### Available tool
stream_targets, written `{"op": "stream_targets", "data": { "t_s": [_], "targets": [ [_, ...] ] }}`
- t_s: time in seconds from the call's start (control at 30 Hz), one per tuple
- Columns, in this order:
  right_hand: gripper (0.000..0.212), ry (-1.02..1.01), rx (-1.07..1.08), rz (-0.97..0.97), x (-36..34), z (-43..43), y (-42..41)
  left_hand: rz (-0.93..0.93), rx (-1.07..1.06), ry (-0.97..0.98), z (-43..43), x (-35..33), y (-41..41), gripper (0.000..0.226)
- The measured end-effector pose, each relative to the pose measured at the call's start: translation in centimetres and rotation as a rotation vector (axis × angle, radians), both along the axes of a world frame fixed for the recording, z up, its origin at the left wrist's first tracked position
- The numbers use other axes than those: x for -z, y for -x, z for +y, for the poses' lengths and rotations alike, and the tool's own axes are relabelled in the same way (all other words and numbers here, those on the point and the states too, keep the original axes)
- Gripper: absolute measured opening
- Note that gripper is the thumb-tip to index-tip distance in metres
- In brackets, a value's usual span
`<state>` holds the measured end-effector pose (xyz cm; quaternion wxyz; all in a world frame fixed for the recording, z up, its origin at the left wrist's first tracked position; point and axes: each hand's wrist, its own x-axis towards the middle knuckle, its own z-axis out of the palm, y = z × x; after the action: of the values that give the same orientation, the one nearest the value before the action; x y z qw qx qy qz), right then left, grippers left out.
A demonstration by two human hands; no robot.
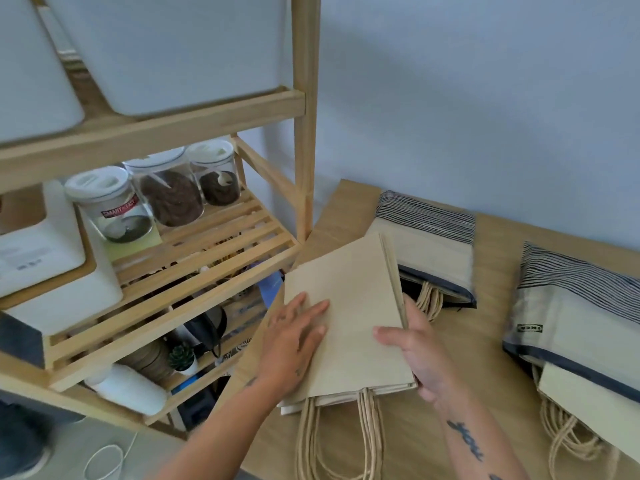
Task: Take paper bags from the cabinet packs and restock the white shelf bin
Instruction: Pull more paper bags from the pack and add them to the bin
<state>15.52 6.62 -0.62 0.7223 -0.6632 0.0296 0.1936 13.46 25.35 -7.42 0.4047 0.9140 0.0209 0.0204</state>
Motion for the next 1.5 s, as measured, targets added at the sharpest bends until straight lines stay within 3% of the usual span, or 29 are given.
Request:
{"op": "stream_targets", "data": {
  "t_s": [0.3, 0.47, 0.67, 0.8, 0.97, 1.1, 1.27, 1.5],
  "targets": [
    [0.070, -0.069, -0.111, -0.120, -2.8, 0.7, -2.2, -0.077, -0.058, 0.015, -2.3, -0.3, -0.8, 0.039],
    [0.072, -0.006, -0.147, -0.129, -3.4, 1.0, -2.1, -0.066, -0.047, -0.032, -2.2, -0.6, -0.9, 0.041],
    [0.064, -0.023, -0.166, -0.112, -4.7, 1.4, -2.1, -0.136, 0.084, -0.132, -3.1, -2.1, -0.7, 0.062],
    [0.052, -0.032, -0.212, -0.128, -4.7, 1.4, -2.0, -0.146, 0.083, 0.068, -2.0, -3.9, -0.6, 0.063],
    [0.054, -0.065, -0.253, -0.118, -4.1, 2.5, -1.6, -0.093, 0.060, 0.333, -0.2, -6.3, -0.5, 0.037],
    [0.063, -0.107, -0.273, -0.115, -3.9, 3.5, -1.3, -0.030, 0.031, 0.497, 0.5, -7.2, -0.5, 0.041],
    [0.053, -0.069, -0.258, -0.157, -4.1, 4.2, -1.4, 0.009, 0.029, 0.612, 0.4, -7.7, -0.7, 0.056],
    [0.051, -0.103, -0.329, -0.129, -4.3, 4.0, -1.6, 0.066, 0.044, 0.770, 1.3, -8.2, -1.1, 0.058]
  ]
}}
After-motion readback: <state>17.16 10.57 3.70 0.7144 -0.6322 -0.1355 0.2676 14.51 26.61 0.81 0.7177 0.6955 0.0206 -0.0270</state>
